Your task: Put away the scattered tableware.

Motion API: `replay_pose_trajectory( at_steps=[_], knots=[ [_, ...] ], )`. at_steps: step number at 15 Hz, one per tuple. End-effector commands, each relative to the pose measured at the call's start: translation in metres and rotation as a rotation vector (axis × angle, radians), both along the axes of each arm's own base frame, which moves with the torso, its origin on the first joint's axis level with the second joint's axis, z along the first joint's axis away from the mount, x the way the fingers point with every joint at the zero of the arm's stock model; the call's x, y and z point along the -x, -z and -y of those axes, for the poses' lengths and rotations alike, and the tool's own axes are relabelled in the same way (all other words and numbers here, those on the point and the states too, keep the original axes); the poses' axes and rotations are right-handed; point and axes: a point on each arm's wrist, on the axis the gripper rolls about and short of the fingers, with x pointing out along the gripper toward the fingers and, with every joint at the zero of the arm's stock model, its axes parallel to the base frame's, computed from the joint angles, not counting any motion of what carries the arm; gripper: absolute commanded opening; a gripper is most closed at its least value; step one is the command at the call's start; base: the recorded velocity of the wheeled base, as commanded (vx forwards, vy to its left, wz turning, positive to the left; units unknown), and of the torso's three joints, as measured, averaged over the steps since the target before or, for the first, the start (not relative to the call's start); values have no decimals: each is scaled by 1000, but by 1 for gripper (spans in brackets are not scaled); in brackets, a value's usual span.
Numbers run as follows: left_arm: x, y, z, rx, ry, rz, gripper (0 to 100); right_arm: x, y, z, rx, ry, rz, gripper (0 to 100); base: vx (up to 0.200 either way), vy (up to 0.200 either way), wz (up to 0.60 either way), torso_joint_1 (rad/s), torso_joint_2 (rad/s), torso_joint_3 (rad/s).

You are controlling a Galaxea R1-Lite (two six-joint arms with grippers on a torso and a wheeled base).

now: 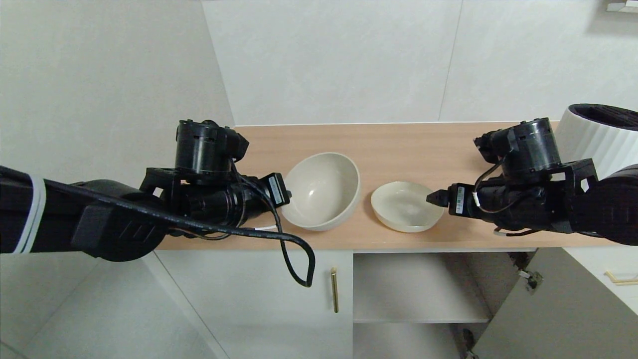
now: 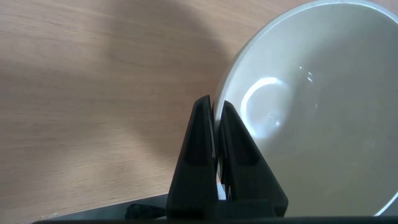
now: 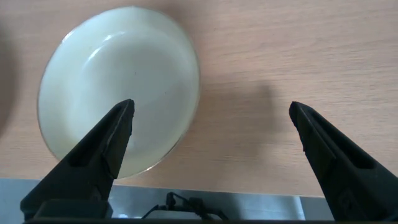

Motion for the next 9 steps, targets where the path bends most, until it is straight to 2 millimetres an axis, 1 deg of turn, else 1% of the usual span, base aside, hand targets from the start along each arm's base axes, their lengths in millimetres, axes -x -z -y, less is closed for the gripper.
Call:
replay_pose_trajectory(
  at_steps=[1, 4, 6, 9],
  knots=[
    [1, -3, -1, 5, 1, 7, 0, -6, 9, -3, 13, 4, -14, 100, 0, 0, 0, 0, 0, 0],
    [1, -2, -1, 1, 1, 4, 0, -20, 26, -13, 33, 40, 14, 100, 0, 0, 0, 0, 0, 0],
    [2, -2, -1, 2, 1, 5, 0, -25, 31, -15, 29, 51, 36, 100, 0, 0, 0, 0, 0, 0],
    [2, -3, -1, 3, 1, 7, 0, -25, 29, -15, 21, 55, 44, 100, 0, 0, 0, 0, 0, 0]
  ],
)
